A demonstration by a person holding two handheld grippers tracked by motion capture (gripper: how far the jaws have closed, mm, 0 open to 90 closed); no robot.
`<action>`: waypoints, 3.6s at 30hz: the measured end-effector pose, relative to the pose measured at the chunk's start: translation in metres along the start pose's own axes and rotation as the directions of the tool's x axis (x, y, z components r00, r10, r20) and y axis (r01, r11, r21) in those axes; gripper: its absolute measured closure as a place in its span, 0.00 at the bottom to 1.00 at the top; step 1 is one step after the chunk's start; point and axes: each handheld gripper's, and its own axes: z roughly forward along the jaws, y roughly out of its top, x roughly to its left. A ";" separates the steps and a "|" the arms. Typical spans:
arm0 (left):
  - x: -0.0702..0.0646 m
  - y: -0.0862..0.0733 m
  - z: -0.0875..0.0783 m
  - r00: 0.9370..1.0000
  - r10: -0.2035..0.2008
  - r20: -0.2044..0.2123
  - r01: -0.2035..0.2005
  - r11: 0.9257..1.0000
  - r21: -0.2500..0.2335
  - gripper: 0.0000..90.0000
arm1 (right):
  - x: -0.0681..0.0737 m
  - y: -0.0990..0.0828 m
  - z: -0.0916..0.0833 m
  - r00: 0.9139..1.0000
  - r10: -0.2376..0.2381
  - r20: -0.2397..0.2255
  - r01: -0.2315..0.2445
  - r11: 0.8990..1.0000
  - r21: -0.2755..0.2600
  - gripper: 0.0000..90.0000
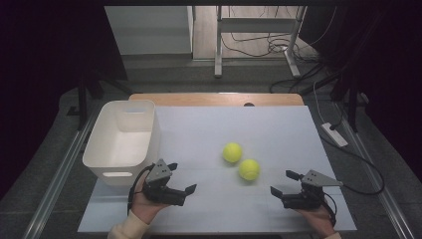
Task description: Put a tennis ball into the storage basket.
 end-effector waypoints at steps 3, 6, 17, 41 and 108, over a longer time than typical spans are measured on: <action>-0.001 0.003 0.003 1.000 0.001 0.006 -0.001 1.000 0.003 0.05 | -0.001 -0.001 0.000 1.000 0.002 -0.002 -0.002 1.000 -0.003 0.11; -0.001 0.007 0.004 1.000 0.002 0.006 -0.002 1.000 0.007 0.05 | -0.001 -0.001 -0.002 1.000 0.006 -0.001 -0.006 1.000 -0.005 0.11; -0.006 0.027 0.009 0.999 0.036 0.023 -0.036 0.999 0.021 0.05 | 0.000 0.000 -0.001 1.000 0.003 -0.002 -0.003 1.000 -0.004 0.11; -0.004 0.047 0.031 0.996 0.065 0.060 -0.068 0.996 0.057 0.04 | -0.002 0.002 0.008 1.000 -0.003 0.005 0.003 1.000 0.004 0.12; 0.005 0.106 0.103 0.989 0.084 0.119 -0.101 0.984 0.145 0.03 | 0.000 0.002 0.013 1.000 -0.020 -0.002 0.020 1.000 0.017 0.12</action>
